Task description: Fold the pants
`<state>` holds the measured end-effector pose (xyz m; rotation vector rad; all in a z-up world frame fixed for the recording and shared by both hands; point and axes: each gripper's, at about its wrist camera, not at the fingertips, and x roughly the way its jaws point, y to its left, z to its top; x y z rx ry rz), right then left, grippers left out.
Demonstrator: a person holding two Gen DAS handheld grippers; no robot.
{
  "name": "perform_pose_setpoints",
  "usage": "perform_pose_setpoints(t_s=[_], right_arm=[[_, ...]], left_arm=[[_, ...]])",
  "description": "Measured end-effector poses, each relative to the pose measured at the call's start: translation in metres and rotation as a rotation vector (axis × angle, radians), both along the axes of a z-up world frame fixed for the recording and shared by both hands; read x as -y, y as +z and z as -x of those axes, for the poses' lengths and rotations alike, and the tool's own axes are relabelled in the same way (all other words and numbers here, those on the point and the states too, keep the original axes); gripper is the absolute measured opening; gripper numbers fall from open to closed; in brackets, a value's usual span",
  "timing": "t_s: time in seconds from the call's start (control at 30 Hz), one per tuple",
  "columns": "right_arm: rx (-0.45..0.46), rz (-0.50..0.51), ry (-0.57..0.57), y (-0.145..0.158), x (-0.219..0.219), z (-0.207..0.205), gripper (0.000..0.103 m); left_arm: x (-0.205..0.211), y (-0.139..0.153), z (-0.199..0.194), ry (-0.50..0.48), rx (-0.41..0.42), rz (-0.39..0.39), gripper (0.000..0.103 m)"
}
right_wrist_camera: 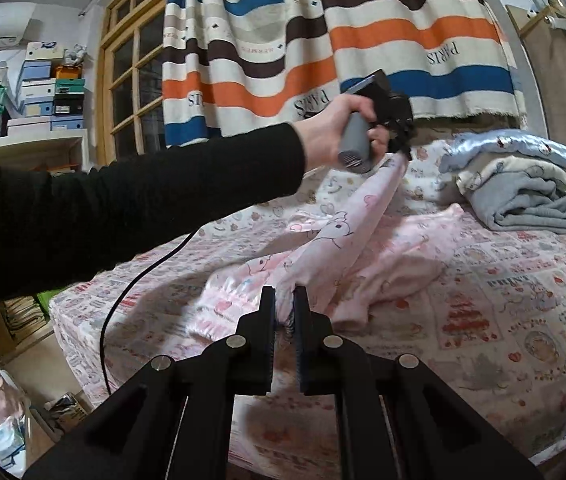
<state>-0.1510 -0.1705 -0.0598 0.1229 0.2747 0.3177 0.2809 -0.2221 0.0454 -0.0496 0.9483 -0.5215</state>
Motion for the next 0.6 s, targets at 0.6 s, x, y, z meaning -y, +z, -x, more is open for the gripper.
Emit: perform_pose_setpoints(t_s=[0.6], right_arm=[[-0.041,-0.049,-0.052,-0.007,0.017,-0.003,0.008]], left_arm=[[0.058,-0.056,-0.009,-0.082,-0.095,-0.044,0.011]])
